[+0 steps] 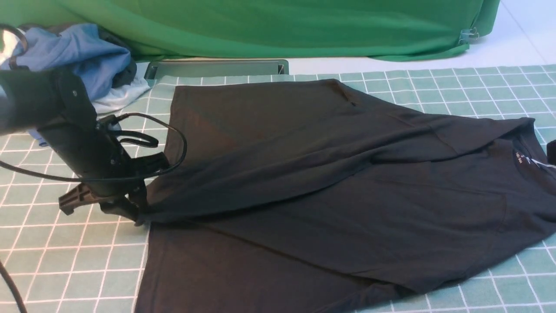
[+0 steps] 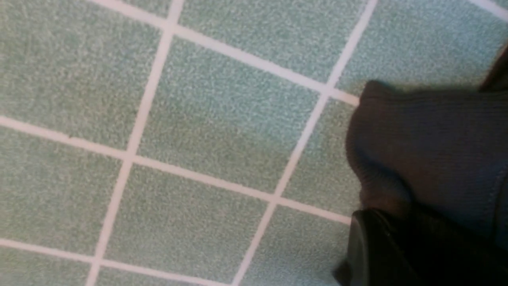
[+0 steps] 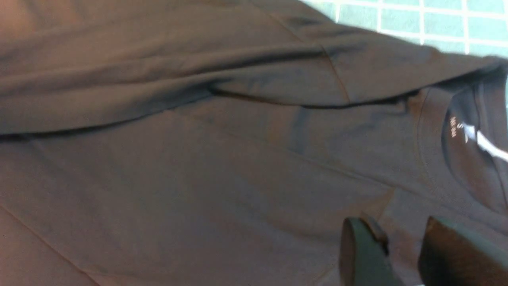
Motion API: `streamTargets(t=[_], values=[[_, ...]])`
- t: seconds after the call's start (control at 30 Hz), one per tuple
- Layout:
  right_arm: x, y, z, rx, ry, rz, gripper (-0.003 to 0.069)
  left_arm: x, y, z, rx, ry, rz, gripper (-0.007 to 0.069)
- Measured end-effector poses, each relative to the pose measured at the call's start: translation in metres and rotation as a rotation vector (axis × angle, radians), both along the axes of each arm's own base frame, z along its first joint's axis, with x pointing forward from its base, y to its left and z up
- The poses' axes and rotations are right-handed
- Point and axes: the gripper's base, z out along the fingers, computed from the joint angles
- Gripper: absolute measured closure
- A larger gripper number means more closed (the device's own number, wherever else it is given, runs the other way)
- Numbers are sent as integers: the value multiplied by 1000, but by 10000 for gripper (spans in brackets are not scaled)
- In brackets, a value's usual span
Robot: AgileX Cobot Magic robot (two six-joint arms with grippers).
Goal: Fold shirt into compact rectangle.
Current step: 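Fold the left side of the dark shirt inward over its body with the left gripper, then grasp the near edge of the shirt at its hem and shoulder corners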
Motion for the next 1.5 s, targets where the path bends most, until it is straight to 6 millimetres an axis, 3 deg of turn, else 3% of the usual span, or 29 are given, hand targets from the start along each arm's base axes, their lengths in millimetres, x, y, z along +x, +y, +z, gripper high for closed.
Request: streamTargets(t=[0.17,0.27,0.47,0.67,0.77,0.97,1.13,1.2,1.3,1.5], values=[[5,0,-5,-2,27,0,421,-2,0,10,0,27,-14,370],[8,0,-8,-2,40,0,422,-5,0,35,6,2,-31,237],[8,0,-8,-2,42,0,421,-23,0,65,-2,12,-47,148],[6,1,-9,-3,63,4,421,-48,-3,69,-37,92,-49,162],[6,1,-10,-3,70,5,421,-74,-4,57,-61,144,-36,196],[6,1,-10,-4,75,6,421,-108,-3,34,-67,198,-12,237],[9,1,-16,-6,113,9,435,-122,-3,21,-62,224,-2,266],[11,1,-20,-10,153,16,478,-126,-3,16,-64,227,4,294],[12,2,-31,-30,252,50,602,-134,-5,8,-71,251,7,368],[19,3,-44,-29,340,54,628,-146,-29,-1,-45,277,-61,467]])
